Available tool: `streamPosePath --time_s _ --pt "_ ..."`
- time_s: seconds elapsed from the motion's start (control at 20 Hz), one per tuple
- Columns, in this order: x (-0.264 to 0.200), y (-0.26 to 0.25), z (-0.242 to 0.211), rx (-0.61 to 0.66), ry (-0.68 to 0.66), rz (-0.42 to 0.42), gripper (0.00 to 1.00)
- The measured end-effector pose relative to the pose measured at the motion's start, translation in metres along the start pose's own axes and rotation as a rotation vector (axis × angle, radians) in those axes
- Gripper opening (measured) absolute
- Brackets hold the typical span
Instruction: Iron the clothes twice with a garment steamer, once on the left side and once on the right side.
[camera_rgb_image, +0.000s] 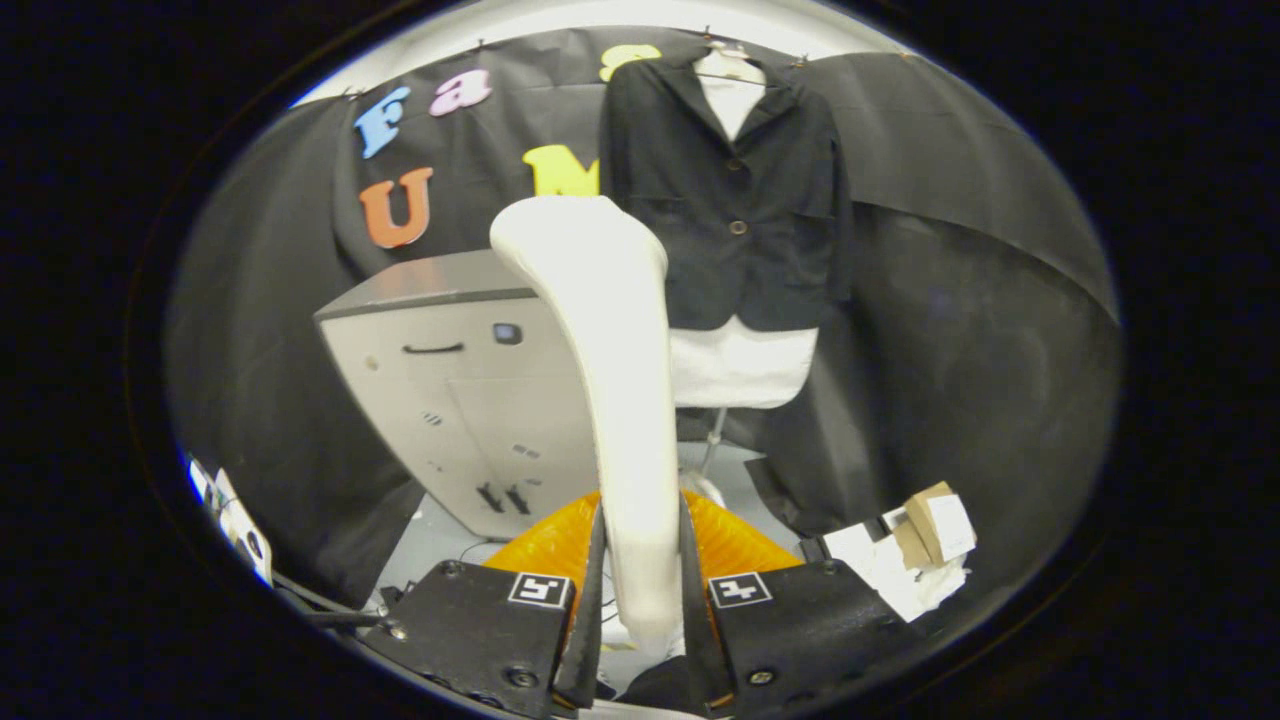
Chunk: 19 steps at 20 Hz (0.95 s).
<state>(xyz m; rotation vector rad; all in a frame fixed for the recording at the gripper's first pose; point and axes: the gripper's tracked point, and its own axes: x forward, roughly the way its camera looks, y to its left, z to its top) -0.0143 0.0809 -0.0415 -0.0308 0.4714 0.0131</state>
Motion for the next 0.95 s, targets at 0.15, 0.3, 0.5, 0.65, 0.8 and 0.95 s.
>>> streamPosePath --time_s 0.15,0.3,0.5,0.65,0.8,0.95 --pt "-0.001 0.022 -0.017 -0.035 0.031 0.038 0.37" --pt "-0.002 0.029 -0.027 -0.036 0.05 0.051 0.37" --pt "-0.001 0.026 -0.024 -0.012 0.048 0.043 0.37" --pt "-0.001 0.023 -0.023 -0.007 0.047 0.038 0.37" --pt "0.0 0.02 -0.025 -0.013 0.054 0.036 0.37" --pt "0.002 0.023 -0.027 -0.024 0.055 0.041 0.37"
